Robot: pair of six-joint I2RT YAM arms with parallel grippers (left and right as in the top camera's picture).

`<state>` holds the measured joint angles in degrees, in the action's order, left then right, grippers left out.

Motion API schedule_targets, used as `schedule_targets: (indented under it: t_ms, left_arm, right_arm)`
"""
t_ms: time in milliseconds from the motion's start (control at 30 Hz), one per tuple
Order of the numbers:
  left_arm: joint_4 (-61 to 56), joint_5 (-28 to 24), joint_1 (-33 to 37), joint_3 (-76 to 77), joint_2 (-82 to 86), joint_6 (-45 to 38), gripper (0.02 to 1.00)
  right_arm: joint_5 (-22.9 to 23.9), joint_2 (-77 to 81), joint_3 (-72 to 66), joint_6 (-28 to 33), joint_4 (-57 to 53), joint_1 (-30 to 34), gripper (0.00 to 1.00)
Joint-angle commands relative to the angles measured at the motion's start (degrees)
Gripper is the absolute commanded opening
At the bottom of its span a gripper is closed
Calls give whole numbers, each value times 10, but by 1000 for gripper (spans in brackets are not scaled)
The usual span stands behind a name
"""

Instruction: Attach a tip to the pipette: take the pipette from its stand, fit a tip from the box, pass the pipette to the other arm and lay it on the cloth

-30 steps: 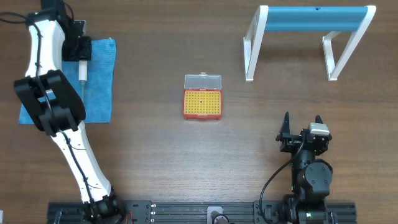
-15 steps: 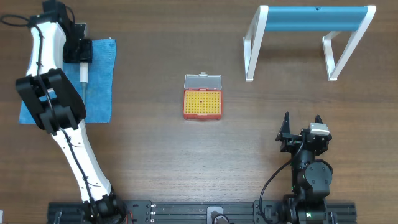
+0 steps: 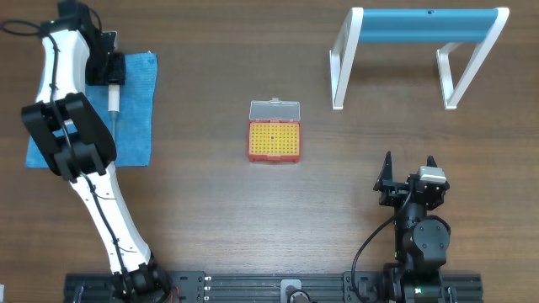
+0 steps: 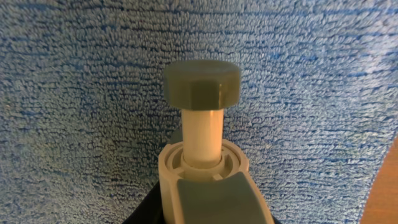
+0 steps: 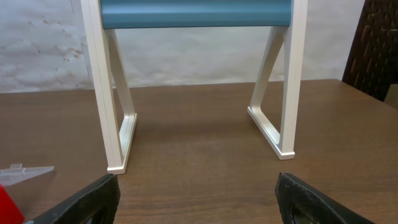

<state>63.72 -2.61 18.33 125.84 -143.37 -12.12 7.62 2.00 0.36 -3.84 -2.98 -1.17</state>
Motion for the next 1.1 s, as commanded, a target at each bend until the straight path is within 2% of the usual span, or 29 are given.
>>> schedule_targets:
  t_ms: [33, 833, 1100]
  left_arm:
    - [-5, -8, 0, 11, -7, 7, 104]
    - [4, -8, 0, 11, -13, 7, 169]
    - [4, -8, 0, 11, -13, 7, 334]
  right_arm:
    - [7, 0, -1, -6, -2, 0, 820]
    - [7, 0, -1, -6, -2, 0, 822]
    - [7, 0, -1, -6, -2, 0, 820]
